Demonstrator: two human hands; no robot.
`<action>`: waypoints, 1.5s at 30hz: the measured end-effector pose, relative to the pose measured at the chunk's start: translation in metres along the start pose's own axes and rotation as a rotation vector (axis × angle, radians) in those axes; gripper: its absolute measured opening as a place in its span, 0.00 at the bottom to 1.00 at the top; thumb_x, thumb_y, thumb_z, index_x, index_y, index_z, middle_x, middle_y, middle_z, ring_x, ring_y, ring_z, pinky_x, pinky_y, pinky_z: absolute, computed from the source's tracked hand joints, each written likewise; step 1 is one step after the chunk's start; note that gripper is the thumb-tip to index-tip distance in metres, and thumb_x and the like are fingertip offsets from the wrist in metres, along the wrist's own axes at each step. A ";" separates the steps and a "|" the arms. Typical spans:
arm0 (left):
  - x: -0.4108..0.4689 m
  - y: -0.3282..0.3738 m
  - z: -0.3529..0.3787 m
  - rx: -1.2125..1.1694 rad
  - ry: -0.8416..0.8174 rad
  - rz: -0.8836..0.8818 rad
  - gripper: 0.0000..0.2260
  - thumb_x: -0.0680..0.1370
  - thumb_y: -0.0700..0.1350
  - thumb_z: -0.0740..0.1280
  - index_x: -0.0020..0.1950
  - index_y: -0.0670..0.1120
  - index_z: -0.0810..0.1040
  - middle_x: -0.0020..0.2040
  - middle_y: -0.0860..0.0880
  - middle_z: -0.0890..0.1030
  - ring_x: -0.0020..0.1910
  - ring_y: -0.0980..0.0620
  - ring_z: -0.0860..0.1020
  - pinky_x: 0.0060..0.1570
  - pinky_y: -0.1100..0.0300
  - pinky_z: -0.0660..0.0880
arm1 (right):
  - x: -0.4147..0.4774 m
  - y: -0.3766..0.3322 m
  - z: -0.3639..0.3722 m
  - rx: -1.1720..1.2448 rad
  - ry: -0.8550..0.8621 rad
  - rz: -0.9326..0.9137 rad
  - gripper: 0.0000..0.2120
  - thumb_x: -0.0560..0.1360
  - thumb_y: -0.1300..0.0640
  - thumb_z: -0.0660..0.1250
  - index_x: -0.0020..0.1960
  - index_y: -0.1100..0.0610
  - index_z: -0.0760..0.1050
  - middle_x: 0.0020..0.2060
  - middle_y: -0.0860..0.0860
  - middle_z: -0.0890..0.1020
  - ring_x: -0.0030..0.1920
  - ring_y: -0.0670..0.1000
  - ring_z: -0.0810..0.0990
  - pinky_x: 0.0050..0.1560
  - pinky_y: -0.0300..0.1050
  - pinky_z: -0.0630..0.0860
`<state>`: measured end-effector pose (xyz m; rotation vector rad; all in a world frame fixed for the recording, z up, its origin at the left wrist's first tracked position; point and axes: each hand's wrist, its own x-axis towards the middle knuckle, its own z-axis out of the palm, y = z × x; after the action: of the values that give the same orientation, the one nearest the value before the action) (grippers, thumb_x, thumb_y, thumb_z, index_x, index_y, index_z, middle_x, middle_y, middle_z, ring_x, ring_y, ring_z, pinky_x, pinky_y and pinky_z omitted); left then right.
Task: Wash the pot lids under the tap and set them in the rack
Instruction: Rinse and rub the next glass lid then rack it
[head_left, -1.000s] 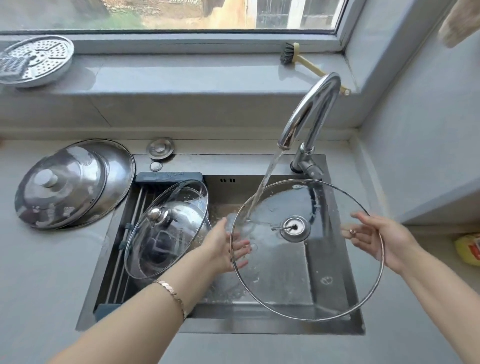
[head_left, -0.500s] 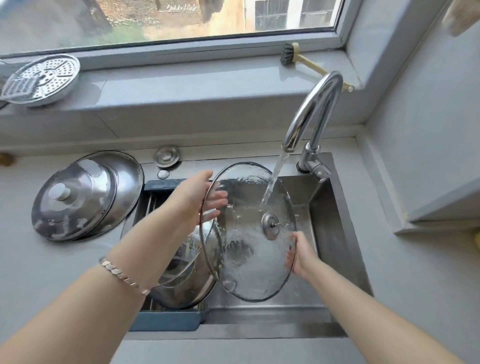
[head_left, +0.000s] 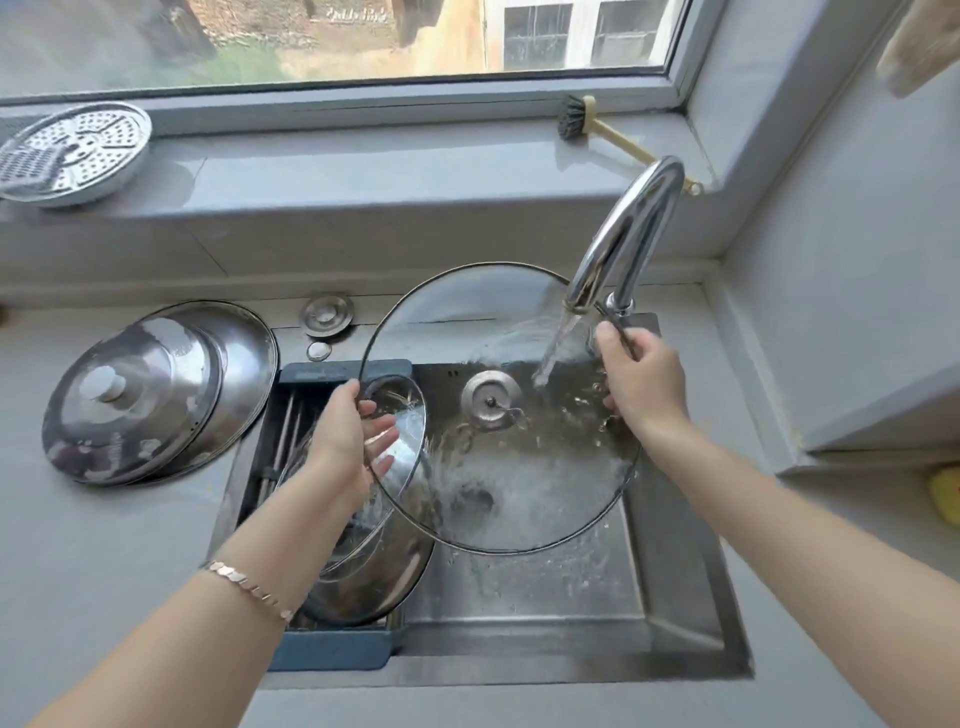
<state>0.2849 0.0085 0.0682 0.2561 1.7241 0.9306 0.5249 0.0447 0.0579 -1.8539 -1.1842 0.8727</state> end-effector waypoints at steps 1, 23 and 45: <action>-0.001 -0.005 0.006 -0.005 -0.019 -0.026 0.14 0.80 0.55 0.55 0.44 0.46 0.69 0.40 0.47 0.76 0.36 0.51 0.74 0.39 0.56 0.69 | 0.003 -0.006 -0.009 -0.022 -0.003 -0.013 0.19 0.75 0.44 0.60 0.39 0.59 0.74 0.28 0.50 0.74 0.32 0.58 0.78 0.37 0.52 0.76; -0.008 -0.004 0.047 0.276 -0.066 0.297 0.16 0.80 0.52 0.58 0.40 0.42 0.69 0.29 0.46 0.75 0.15 0.58 0.71 0.17 0.69 0.67 | -0.011 0.102 -0.002 0.126 -0.367 0.668 0.12 0.81 0.52 0.53 0.43 0.57 0.68 0.32 0.55 0.72 0.20 0.48 0.73 0.23 0.35 0.71; -0.046 -0.004 0.104 0.951 -0.216 0.863 0.15 0.79 0.53 0.61 0.41 0.43 0.69 0.38 0.45 0.79 0.40 0.41 0.78 0.44 0.47 0.75 | 0.063 0.053 0.030 0.105 -0.010 0.384 0.08 0.72 0.67 0.56 0.43 0.58 0.71 0.35 0.50 0.71 0.46 0.55 0.72 0.58 0.51 0.74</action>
<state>0.3951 0.0259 0.0901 1.7518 1.7338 0.5313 0.5426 0.0949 -0.0120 -2.0244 -0.7804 1.1308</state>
